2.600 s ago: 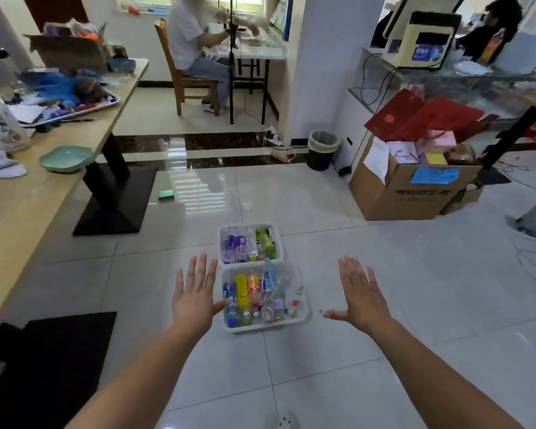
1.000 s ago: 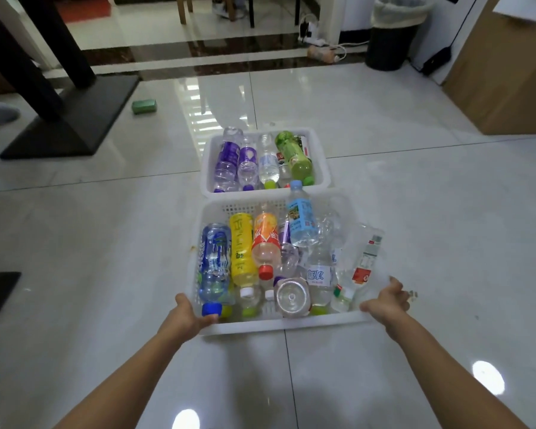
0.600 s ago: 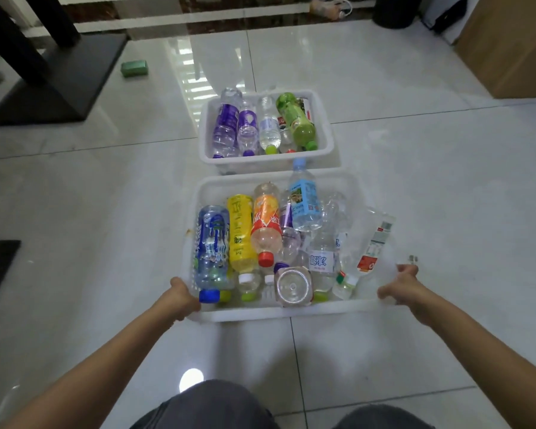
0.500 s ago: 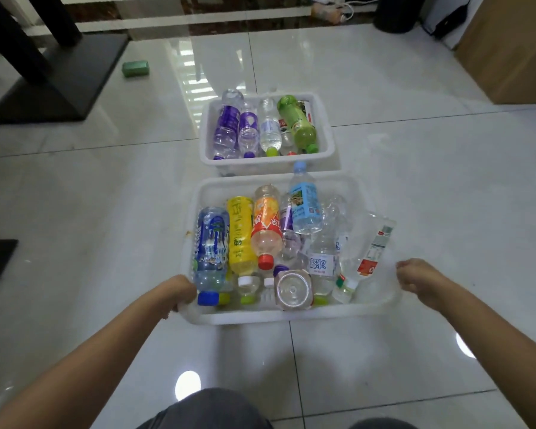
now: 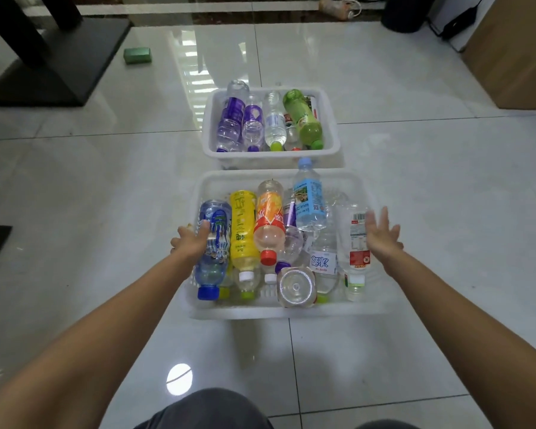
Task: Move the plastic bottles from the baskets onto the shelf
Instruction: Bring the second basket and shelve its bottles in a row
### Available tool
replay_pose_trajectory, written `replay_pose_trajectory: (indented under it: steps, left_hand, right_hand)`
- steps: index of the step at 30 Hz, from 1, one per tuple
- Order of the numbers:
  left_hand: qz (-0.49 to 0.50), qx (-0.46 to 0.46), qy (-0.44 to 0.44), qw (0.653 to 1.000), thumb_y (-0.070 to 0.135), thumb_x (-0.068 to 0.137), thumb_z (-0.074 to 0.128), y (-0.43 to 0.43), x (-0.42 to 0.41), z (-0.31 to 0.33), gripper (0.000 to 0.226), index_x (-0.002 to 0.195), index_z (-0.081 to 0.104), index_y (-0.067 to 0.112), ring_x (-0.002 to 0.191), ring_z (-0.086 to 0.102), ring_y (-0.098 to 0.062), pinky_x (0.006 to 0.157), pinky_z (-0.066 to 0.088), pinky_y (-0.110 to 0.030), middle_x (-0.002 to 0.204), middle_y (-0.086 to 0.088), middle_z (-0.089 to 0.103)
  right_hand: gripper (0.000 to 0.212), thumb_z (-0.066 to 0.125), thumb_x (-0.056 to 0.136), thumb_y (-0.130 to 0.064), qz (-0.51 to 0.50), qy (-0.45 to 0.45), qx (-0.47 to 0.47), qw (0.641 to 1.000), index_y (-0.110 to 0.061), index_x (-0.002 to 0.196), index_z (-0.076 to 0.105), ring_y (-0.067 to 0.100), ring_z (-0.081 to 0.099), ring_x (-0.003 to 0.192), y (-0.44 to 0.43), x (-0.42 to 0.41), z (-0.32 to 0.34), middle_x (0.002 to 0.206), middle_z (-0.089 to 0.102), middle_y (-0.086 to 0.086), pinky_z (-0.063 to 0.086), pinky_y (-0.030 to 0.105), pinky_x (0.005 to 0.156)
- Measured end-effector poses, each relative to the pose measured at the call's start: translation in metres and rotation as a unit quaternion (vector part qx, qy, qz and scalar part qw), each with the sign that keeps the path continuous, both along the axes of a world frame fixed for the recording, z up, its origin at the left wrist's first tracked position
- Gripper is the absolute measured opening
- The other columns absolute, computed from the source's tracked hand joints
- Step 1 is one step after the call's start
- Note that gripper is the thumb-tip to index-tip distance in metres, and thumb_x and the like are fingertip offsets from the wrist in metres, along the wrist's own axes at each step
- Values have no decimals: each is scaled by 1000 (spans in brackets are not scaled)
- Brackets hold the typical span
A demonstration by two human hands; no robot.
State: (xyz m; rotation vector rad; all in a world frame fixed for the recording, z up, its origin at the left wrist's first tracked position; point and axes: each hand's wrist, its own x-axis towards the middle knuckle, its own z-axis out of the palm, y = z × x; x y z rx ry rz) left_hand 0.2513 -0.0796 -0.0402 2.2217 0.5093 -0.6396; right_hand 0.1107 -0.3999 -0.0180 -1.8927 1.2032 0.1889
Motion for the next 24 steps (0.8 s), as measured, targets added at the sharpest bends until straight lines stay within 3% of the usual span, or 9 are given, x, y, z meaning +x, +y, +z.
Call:
replay_pose_trajectory:
  steps: [2,4,7,10,14,17,19,21,24]
  left_hand:
    - [43,-38,-21,998,53,93,48,7,6,-8,63,131,46,3,114,53,-38,96,45,-47,129,-23,52]
    - [59,-50,-37,996,45,91,57,11,7,-8,57,124,50,-1,110,56,-37,94,48,-44,122,-19,57]
    - [63,-69,-32,995,35,91,63,12,10,-2,55,124,49,-7,115,53,-35,86,42,-36,119,-18,56]
    - [63,-95,0,993,37,87,68,19,14,-1,62,124,49,-9,114,55,-35,92,45,-41,123,-20,56]
    - [24,-57,42,997,41,86,69,33,16,-5,55,110,55,-6,94,61,-34,82,53,-43,110,-20,62]
    - [15,-38,72,997,43,86,68,41,10,-3,59,113,52,-8,95,62,-36,84,55,-46,107,-21,60]
    - [32,-21,84,996,43,85,69,49,-3,-2,61,116,53,-8,98,63,-38,88,54,-48,112,-21,62]
    - [54,-8,86,995,40,86,69,57,-21,6,59,118,55,-8,101,62,-37,87,52,-41,113,-19,62]
    - [72,24,58,995,37,87,69,65,-47,27,43,99,62,-4,88,59,-31,72,45,-34,95,-15,59]
  right_hand:
    - [67,27,99,-54,-87,-51,43,994,-29,152,-5,34,9,146,-17,1,-4,161,-1,8,13,51,115]
    - [69,41,99,-43,-129,-58,96,985,-13,153,10,30,23,143,-32,2,-8,158,17,9,22,47,116]
    - [82,63,84,-51,-120,-40,142,982,-2,143,34,32,42,132,-47,8,-16,147,41,14,33,48,111]
    - [88,65,83,-52,-82,-5,76,994,0,143,28,36,40,132,-40,13,-23,147,37,18,35,47,108]
    - [50,66,87,-24,50,74,-109,990,4,121,44,40,54,111,-43,5,-27,125,54,26,45,43,87]
    - [25,71,82,-18,115,120,-126,978,0,89,54,36,58,92,-45,-5,-17,101,61,24,44,37,73]
    - [21,70,81,-16,100,114,-115,982,-1,76,56,34,59,83,-38,-22,-16,89,61,22,45,36,70]
    - [17,68,79,-11,56,92,-137,985,1,72,58,31,56,76,-22,-42,-13,80,60,20,42,33,65]
    - [25,63,79,-7,10,69,-157,985,-5,59,48,25,46,67,1,-69,5,66,49,12,32,30,55]
